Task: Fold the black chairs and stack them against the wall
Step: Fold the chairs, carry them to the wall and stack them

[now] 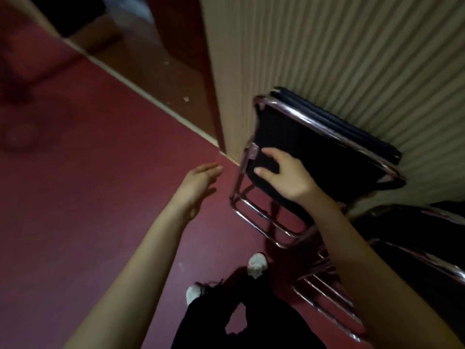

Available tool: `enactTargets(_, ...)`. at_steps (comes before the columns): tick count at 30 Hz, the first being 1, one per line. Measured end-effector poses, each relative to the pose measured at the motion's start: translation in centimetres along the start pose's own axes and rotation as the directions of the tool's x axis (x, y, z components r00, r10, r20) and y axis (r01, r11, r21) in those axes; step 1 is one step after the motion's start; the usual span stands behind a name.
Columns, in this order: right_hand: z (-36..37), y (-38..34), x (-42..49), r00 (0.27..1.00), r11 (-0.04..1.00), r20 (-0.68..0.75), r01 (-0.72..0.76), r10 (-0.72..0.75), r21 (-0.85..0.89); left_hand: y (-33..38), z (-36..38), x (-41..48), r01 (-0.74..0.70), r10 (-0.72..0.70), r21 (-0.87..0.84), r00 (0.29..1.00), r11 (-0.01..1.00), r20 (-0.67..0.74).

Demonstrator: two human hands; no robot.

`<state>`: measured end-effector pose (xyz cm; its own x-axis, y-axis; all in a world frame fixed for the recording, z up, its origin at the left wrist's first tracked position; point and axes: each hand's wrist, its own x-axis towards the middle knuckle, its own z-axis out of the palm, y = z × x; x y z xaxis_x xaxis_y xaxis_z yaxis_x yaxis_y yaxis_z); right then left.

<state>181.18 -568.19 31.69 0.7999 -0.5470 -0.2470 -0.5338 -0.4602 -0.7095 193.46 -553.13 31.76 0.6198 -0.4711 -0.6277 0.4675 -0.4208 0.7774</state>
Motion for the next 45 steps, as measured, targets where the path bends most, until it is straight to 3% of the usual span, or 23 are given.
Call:
enactTargets(5, 9.0, -9.7, -1.8, 0.947, 0.965, 0.206, 0.260, -0.247, -0.041, -4.3, -12.9, -6.9, -0.089, 0.042, -0.158, 0.959, 0.983, -0.279)
enactTargets(11, 23.5, -22.6, -8.6, 0.718, 0.816, 0.509, 0.576, -0.474, -0.052, -14.0, -28.0, -19.7, -0.197, -0.005, -0.264, 0.793, 0.944, -0.609)
enactTargets(16, 37.5, -31.1, -19.4, 0.408, 0.652, 0.759, 0.758, -0.508, 0.029, -25.8, -37.8, -32.7, -0.216, -0.172, -0.351, 0.574, 0.911, -0.800)
enactTargets(22, 51.2, -38.1, -32.8, -0.029, 0.393, 0.902, 0.893, -0.431, 0.217, -38.6, -42.6, -47.3, -0.199, -0.433, -0.484, 0.250, 0.852, -0.866)
enactTargets(25, 57.8, -41.9, -38.7, -0.209, 0.140, 0.903, 0.950, -0.375, 0.279, -43.8, -44.3, -53.5, -0.013, -0.457, -0.459, 0.060, 0.888, -0.887)
enactTargets(27, 62.4, -44.6, -42.2, -0.315, -0.049, 0.881, 0.946, -0.353, 0.319, -47.1, -46.3, -57.1, 0.128, -0.474, -0.472, -0.017, 0.872, -0.880)
enactTargets(29, 67.5, -47.3, -45.3, -0.386, -0.159, 0.865, 0.922, -0.321, 0.352, -50.0, -49.3, -60.2, 0.215, -0.507, -0.510, -0.073, 0.833, -0.859)
enactTargets(32, 76.4, -51.5, -49.6, -0.419, -0.210, 0.869, 0.904, -0.263, 0.372, -54.4, -56.1, -63.8, 0.292, -0.542, -0.546, -0.101, 0.786, -0.834)
enactTargets(39, 96.0, -62.6, -58.5, -0.343, -0.102, 0.933, 0.938, -0.112, 0.332, -61.6, -75.2, -70.6, 0.334, -0.612, -0.588, -0.039, 0.737, -0.790)
enactTargets(42, 102.8, -67.5, -61.4, -0.311, -0.034, 0.942, 0.950, -0.127, 0.309, -63.9, -82.4, -73.4, 0.305, -0.627, -0.609, -0.050, 0.732, -0.778)
enactTargets(45, 109.2, -71.7, -63.9, -0.338, -0.009, 0.924, 0.940, -0.181, 0.342, -66.7, -89.2, -75.3, 0.232, -0.662, -0.657, -0.067, 0.717, -0.746)
